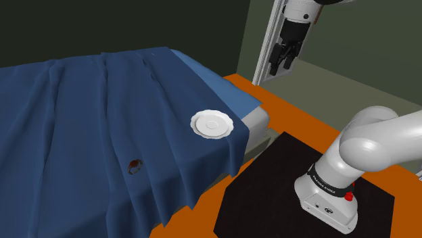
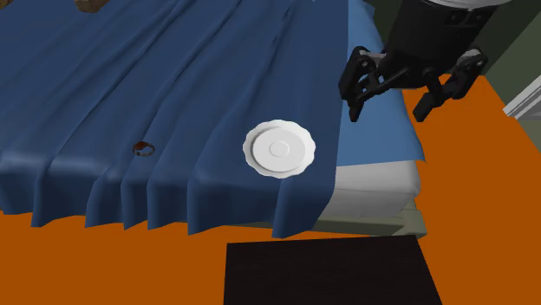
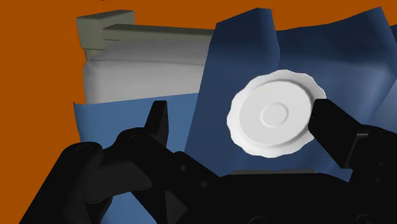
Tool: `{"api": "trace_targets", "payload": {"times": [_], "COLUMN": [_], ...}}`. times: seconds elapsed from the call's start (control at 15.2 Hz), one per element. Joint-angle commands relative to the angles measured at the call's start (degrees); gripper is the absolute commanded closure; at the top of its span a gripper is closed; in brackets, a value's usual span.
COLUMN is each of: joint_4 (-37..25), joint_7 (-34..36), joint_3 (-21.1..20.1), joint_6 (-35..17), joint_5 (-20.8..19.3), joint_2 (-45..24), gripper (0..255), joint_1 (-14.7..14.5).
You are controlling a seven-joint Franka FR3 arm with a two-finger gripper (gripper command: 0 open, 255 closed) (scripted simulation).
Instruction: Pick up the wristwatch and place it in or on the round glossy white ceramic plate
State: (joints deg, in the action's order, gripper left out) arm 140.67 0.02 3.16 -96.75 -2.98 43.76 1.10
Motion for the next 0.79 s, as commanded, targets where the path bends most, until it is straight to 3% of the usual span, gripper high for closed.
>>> {"api": "trace_targets", "payload": {"times": [0.0,0.73], "joint_4": [0.00,2.10], "joint_7": [0.00,12.80], "joint_3": [0.00,-11.50], "joint_6": [0.00,-12.32], "joint_5": [0.00,7.29], "joint_2": [0.00,-10.07], "gripper": [0,0], "joint_1": [0.00,-5.70]}}
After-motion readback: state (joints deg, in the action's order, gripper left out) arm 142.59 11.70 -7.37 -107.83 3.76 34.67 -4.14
